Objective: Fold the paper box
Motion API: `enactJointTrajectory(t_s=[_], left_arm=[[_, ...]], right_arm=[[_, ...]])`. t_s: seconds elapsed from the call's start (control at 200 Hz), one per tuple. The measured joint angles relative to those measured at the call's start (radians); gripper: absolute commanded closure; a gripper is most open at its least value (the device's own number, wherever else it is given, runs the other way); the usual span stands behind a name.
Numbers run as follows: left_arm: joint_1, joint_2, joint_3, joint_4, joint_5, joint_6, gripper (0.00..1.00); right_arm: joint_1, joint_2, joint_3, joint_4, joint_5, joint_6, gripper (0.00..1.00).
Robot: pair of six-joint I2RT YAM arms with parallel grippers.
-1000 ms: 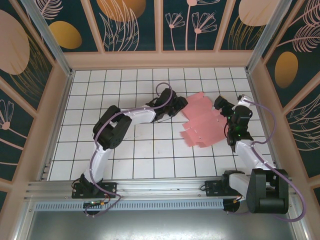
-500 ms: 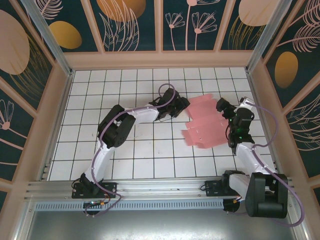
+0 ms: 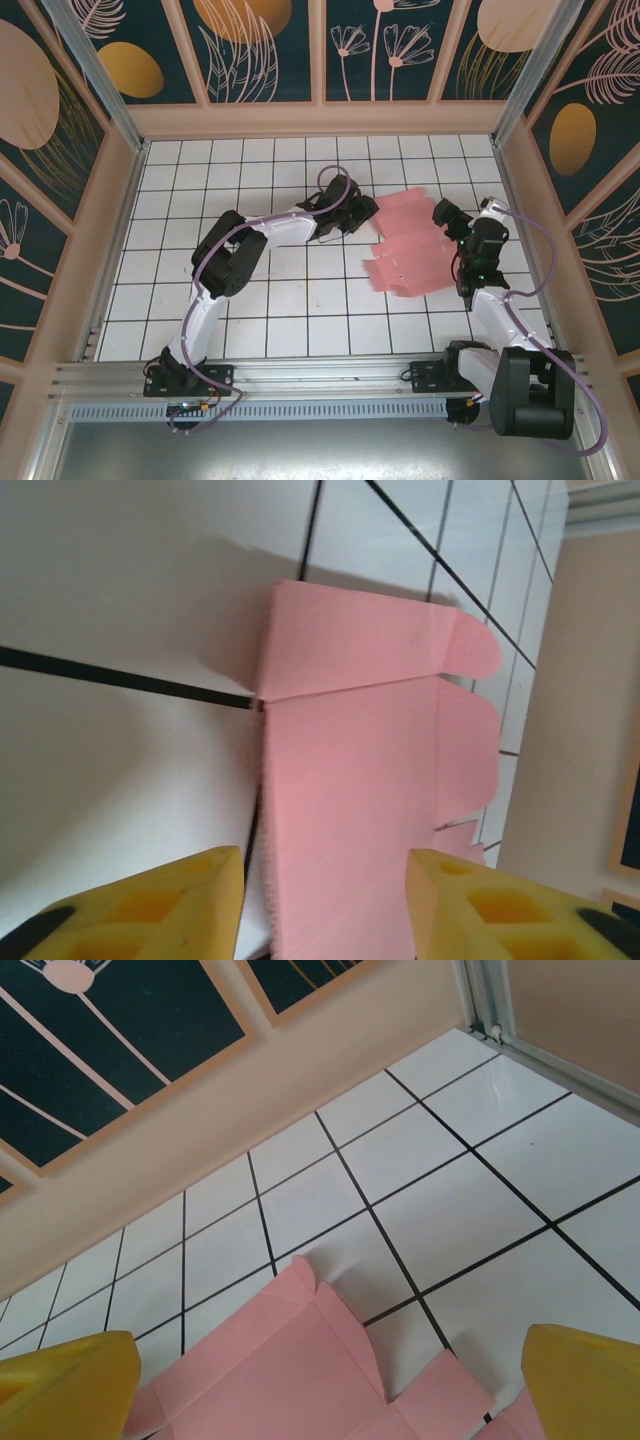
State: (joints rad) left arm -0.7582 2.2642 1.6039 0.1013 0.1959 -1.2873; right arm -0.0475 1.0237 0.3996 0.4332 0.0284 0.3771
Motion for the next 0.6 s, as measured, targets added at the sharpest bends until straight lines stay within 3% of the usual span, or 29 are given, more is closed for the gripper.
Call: enactJointTrajectory(t_s=[0.22,0.455,0.53,0.601], left_arm=[[-0.002,0.047,0.04,0.0,0.03,-0.011,0.71],[-0.002,0.053,0.04,-0.002,0.024,-0.012,0.88],[-0.002,0.053,0.04,-0.002,0.021,-0.013,0.81],[-0.002,0.053,0.037,-0.002,0.005,-0.011,0.65]], right_arm=[[-0.002,-0.003,0.026,-0.048,-0.004,0.0,0.02],[-0.003,-0.018,0.039,-0.073,-0.012,0.0,0.02],[-0.003,-0.021,0.039,-0.076,-0.022,0.0,0.02],[-0.003,-0.021,0.039,-0.08,-0.024,0.0,0.02]])
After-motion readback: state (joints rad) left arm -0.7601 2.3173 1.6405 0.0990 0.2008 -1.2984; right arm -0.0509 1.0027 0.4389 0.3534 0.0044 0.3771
